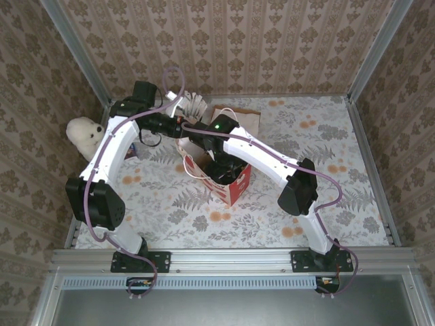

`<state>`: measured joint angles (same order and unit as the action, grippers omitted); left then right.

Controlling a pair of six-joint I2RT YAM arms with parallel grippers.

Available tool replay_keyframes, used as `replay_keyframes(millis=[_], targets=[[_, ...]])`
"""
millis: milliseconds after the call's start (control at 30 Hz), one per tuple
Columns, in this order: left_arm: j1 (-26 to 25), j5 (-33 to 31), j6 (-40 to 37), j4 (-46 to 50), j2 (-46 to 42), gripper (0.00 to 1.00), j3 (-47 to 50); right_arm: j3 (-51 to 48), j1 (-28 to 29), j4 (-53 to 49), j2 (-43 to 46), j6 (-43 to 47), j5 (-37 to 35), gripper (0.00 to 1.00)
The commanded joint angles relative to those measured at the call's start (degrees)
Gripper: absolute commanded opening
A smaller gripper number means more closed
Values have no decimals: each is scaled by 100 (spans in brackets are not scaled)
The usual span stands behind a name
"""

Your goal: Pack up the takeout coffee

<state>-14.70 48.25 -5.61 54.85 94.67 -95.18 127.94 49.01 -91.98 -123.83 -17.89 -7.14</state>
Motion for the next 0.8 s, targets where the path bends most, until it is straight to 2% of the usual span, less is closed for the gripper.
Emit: replay_keyframes(millis=[0,767], targets=[[-24,185,44,-60,-116,0,20,-86,-14,-251,157,75,-114,56],[-45,185,60,-37,-95,0,8,-186,-13,-171,140,120,-166,57]])
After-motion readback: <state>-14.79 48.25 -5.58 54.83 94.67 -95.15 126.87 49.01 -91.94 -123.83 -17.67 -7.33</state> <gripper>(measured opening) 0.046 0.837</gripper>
